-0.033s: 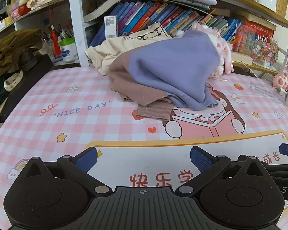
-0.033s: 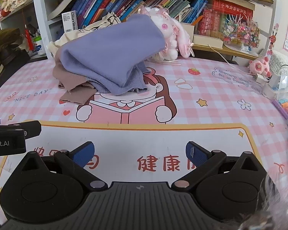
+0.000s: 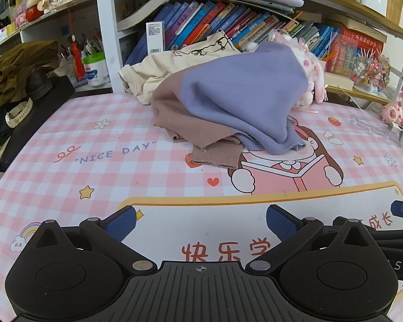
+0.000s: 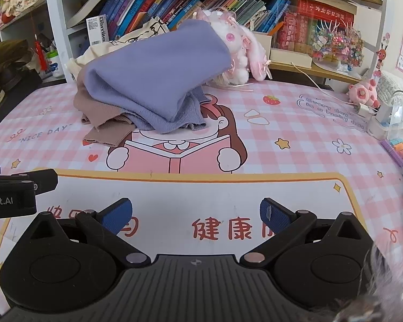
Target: Fold clothes
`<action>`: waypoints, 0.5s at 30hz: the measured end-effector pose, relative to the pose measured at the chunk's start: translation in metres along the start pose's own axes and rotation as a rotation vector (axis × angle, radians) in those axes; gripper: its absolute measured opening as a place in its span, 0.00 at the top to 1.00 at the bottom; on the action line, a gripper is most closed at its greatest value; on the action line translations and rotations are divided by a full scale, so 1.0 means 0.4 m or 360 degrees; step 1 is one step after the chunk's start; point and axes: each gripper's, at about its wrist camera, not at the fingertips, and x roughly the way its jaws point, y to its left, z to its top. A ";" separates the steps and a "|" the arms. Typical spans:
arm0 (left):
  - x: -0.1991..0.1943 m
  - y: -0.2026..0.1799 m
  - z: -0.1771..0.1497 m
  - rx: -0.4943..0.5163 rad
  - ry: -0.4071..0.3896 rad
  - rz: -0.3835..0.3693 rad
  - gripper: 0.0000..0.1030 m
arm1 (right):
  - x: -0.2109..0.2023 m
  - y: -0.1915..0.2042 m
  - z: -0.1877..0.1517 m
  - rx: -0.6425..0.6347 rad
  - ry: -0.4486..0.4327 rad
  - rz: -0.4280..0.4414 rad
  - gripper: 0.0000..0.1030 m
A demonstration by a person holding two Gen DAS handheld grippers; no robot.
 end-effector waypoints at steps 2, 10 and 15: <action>-0.002 0.000 0.002 -0.0003 -0.0001 -0.0004 0.00 | 0.000 0.000 0.000 0.0000 0.0001 0.0000 0.00; 0.003 0.001 -0.001 0.0002 0.0005 -0.0001 0.00 | 0.001 0.002 0.004 -0.0001 0.0002 0.0004 0.00; 0.004 -0.003 -0.002 -0.0003 0.0012 -0.0009 0.00 | 0.003 0.003 0.003 -0.0004 0.0007 0.0003 0.00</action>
